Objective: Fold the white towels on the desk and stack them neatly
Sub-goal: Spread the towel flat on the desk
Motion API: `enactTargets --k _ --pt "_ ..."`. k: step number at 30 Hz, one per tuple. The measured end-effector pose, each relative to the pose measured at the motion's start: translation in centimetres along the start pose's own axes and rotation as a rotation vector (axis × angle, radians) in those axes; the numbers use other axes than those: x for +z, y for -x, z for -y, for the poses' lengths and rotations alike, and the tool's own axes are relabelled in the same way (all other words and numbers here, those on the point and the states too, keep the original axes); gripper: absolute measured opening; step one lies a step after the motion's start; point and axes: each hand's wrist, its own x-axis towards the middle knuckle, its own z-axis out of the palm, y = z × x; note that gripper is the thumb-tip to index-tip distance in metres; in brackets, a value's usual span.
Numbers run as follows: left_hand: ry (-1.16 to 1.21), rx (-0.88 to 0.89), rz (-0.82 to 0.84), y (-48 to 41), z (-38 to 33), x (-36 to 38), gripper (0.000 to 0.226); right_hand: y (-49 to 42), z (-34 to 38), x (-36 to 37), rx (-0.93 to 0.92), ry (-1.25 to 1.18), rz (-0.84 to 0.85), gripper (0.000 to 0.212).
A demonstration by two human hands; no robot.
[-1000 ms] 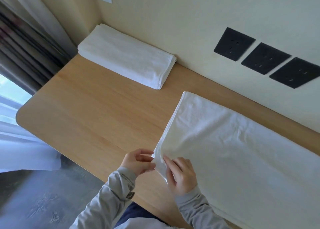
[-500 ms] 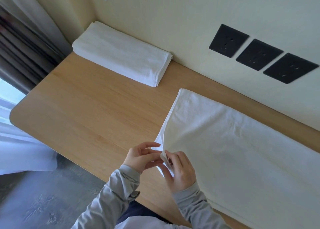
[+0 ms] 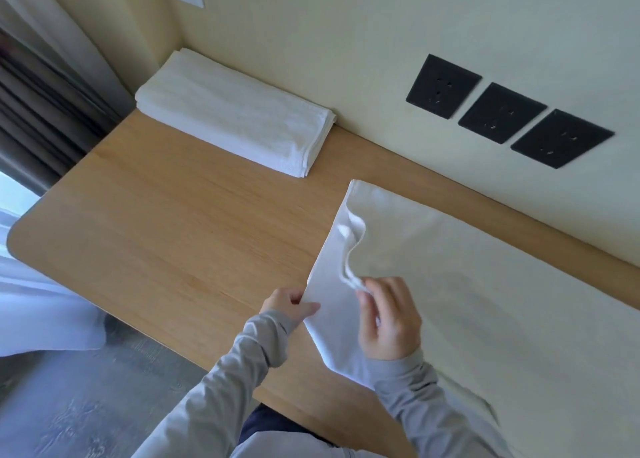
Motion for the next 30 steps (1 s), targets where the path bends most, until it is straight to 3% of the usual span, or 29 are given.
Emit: enactTargets --k 2,5,9,13,17,21,25,28,30 --pt "-0.026 0.120 -0.022 0.6 -0.2 -0.1 0.007 1.3 0.1 0.9 0.029 0.000 0.056 0.025" --pt "-0.088 0.318 -0.066 1.8 -0.5 -0.3 0.018 3.1 0.3 1.5 0.049 -0.026 0.094 0.027" --pt "-0.005 0.445 0.070 2.9 -1.0 -0.6 0.016 3.4 0.2 0.5 0.158 -0.089 0.031 0.033" --pt "-0.224 0.398 0.130 3.1 0.0 -0.8 0.019 2.2 -0.7 -1.6 0.204 -0.066 -0.106 0.023" --pt "-0.332 0.185 -0.101 3.6 1.8 -0.5 0.010 1.7 -1.0 -2.8 0.181 -0.049 -0.132 0.024" --pt "-0.186 0.039 -0.233 3.7 3.2 0.1 0.012 2.1 -0.2 -2.1 0.146 -0.076 -0.076 0.031" --pt "0.455 -0.133 -0.050 5.1 2.2 -0.2 0.005 1.3 0.0 -2.7 0.130 -0.078 -0.060 0.030" --pt "0.587 -0.005 -0.085 7.0 0.5 -0.7 0.007 -0.9 -0.5 -5.0 0.152 0.014 -0.239 0.018" --pt "0.613 0.105 -0.110 8.7 -0.9 -0.4 0.007 -0.9 0.3 -5.8 0.084 0.009 -0.250 0.013"
